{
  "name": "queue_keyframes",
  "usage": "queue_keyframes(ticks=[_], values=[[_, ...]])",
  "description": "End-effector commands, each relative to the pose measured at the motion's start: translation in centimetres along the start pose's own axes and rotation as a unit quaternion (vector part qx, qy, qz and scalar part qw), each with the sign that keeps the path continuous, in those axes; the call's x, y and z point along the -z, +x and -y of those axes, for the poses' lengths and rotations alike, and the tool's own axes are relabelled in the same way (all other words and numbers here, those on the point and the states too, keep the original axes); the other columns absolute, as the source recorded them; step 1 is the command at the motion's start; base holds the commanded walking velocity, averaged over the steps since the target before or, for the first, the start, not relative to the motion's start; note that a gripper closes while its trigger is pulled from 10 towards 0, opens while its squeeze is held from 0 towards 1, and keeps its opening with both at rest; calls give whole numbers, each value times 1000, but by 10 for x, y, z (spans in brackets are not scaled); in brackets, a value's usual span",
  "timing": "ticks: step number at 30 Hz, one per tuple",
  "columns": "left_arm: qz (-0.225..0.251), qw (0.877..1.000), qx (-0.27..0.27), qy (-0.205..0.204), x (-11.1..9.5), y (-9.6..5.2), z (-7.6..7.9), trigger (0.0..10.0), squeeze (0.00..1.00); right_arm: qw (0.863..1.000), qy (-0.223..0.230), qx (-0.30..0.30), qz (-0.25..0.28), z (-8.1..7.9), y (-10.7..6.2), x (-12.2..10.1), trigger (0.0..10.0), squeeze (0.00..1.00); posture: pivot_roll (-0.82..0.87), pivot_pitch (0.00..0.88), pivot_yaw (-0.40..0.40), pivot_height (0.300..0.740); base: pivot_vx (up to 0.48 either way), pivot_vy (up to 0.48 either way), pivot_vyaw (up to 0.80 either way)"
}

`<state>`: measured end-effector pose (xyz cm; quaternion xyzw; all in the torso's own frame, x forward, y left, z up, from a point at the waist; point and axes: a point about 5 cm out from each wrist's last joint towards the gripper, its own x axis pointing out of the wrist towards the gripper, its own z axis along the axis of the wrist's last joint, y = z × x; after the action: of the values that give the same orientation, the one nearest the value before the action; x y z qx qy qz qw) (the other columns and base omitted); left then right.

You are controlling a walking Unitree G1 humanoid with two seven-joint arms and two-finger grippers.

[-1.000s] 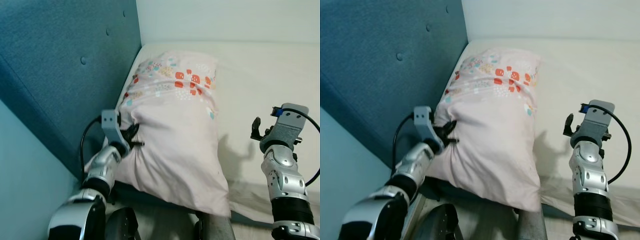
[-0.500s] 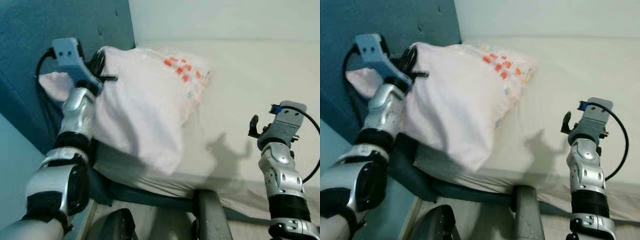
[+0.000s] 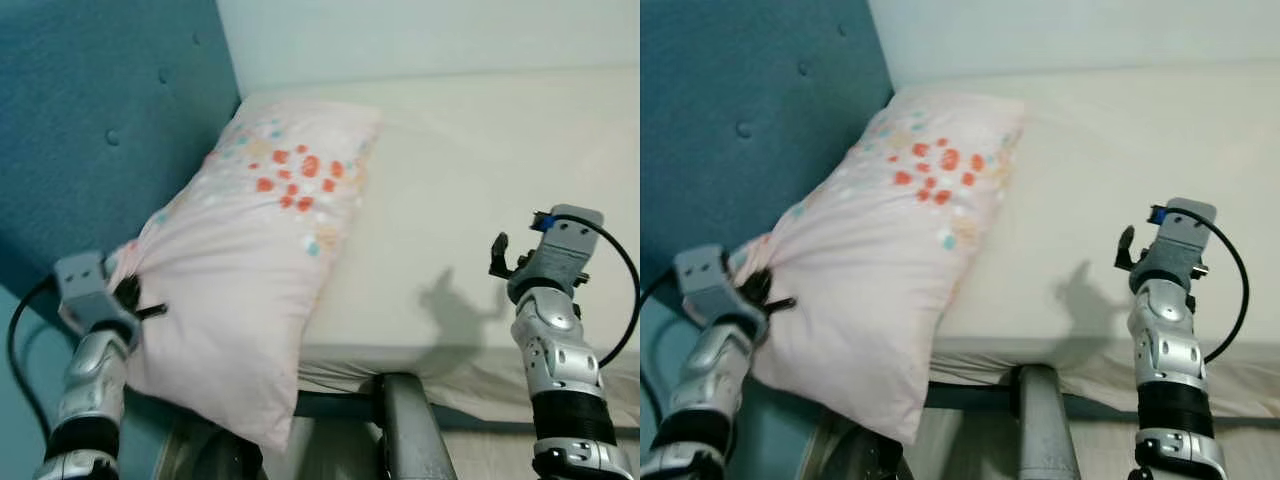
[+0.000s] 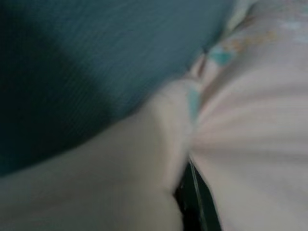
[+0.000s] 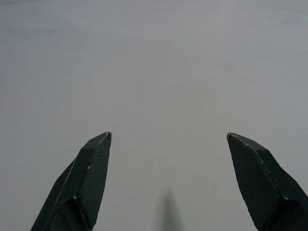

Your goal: Clean up the room

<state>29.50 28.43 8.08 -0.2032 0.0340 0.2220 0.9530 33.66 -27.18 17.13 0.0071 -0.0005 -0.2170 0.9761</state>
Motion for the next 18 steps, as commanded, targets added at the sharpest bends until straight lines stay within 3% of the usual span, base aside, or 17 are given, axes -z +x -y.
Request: queue_keyframes(ticks=[1,3,6,8,9,10,11,12,13,15,18], values=[[-63,991,-105,-53,17,-19,-40,0,0,1000,1,-15,-15,-9,-2,7,10000,0,-46,215,150,525,0,0,0],[-121,988,-59,-80,27,-34,-27,0,0,1000,2,-22,-16,-13,-2,7,10000,0,-48,214,151,525,0,0,0],[-149,985,-15,-90,29,-42,-16,0,0,1000,1,-25,-16,-14,-2,7,10000,0,-49,211,153,525,0,0,0],[-196,972,56,-121,28,-56,6,0,0,999,2,-29,-17,-16,-3,8,10000,0,-47,207,150,525,0,0,0],[-196,972,56,-121,28,-56,6,0,0,999,2,-29,-17,-16,-3,8,10000,0,-47,207,150,525,0,0,0],[-251,938,162,-177,27,-72,38,0,0,999,1,-34,-19,-18,-3,9,10000,0,-49,196,148,525,0,0,0],[-251,938,162,-177,27,-72,38,0,0,999,1,-34,-19,-18,-3,9,10000,0,-49,196,148,525,0,0,0],[-268,921,204,-196,25,-77,50,0,0,999,0,-36,-19,-19,-3,9,10000,0,-49,194,149,525,0,0,0],[-268,921,204,-196,25,-77,50,0,0,999,0,-36,-19,-19,-3,9,10000,0,-49,194,149,525,0,0,0],[-264,908,238,-224,16,-79,69,0,0,999,-1,-40,-19,-21,-2,8,10000,0,-52,190,148,525,0,0,0],[-237,905,264,-236,6,-76,85,0,0,999,-1,-42,-19,-22,-2,8,10000,0,-56,187,146,525,0,0,0]])
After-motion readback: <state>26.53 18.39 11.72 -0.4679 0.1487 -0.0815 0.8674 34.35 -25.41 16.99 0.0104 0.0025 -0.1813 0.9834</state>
